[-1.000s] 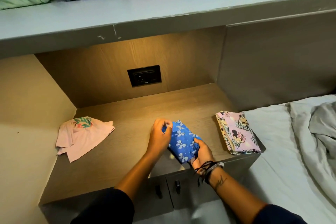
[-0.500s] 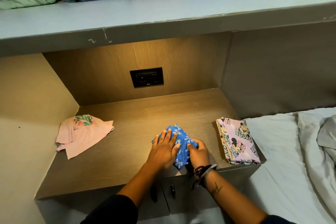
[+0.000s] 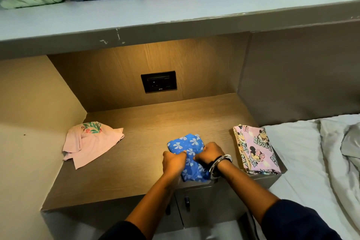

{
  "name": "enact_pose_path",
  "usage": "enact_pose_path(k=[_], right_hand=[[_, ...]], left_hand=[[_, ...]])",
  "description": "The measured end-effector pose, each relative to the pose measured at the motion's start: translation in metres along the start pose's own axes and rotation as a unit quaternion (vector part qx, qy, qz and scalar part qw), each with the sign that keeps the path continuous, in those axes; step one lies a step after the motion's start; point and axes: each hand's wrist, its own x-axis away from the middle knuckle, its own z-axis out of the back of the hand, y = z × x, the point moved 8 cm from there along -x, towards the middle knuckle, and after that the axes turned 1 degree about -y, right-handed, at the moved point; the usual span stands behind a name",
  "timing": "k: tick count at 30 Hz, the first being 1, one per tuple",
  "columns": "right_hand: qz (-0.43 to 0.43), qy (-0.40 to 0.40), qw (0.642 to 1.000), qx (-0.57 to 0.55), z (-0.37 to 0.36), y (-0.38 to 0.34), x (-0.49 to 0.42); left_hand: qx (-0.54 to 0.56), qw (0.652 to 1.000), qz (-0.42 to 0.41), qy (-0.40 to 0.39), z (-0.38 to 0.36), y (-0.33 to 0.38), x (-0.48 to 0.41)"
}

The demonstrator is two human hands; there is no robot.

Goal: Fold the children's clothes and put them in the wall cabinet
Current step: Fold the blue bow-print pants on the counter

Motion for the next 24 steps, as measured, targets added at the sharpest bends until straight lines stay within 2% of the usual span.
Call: enact_pose_path(k=[4,7,11,13,16,19,21,22,23,24], right_hand=[[-0.004,-0.029,0.989,-0.144,0.002,0.002,0.012],[0.012,-0.015,0.956,-0.292,0.026,0.007,0.026],[0.078,0.057,0.906,-0.411,0.083,0.022,0.050],[0.091,0.117,0.895,-0.421,0.119,0.037,0.054],[0.064,0.177,0.914,-0.359,0.163,0.064,0.049],[-0.005,0.181,0.955,-0.236,0.180,0.094,0.037],[-0.035,0.216,0.973,-0.075,0.188,0.106,0.038],[-0.018,0.256,0.967,0.000,0.193,0.103,0.041],[0.023,0.290,0.955,0.064,0.193,0.095,0.044],[0.072,0.304,0.942,0.121,0.187,0.085,0.045]], left_hand=[[0.092,0.990,0.022,-0.102,-0.021,0.015,0.005],[0.113,0.978,0.000,-0.173,-0.045,0.036,0.020],[0.187,0.934,-0.044,-0.303,-0.096,0.070,0.057],[0.201,0.914,-0.065,-0.345,-0.126,0.083,0.074],[0.158,0.924,-0.076,-0.339,-0.168,0.086,0.084],[0.093,0.946,-0.086,-0.298,-0.198,0.075,0.085],[-0.007,0.953,-0.190,-0.235,-0.197,0.076,0.086],[-0.103,0.939,-0.278,-0.175,-0.191,0.081,0.089],[-0.206,0.898,-0.371,-0.117,-0.187,0.085,0.094],[-0.294,0.842,-0.445,-0.079,-0.187,0.086,0.100]])
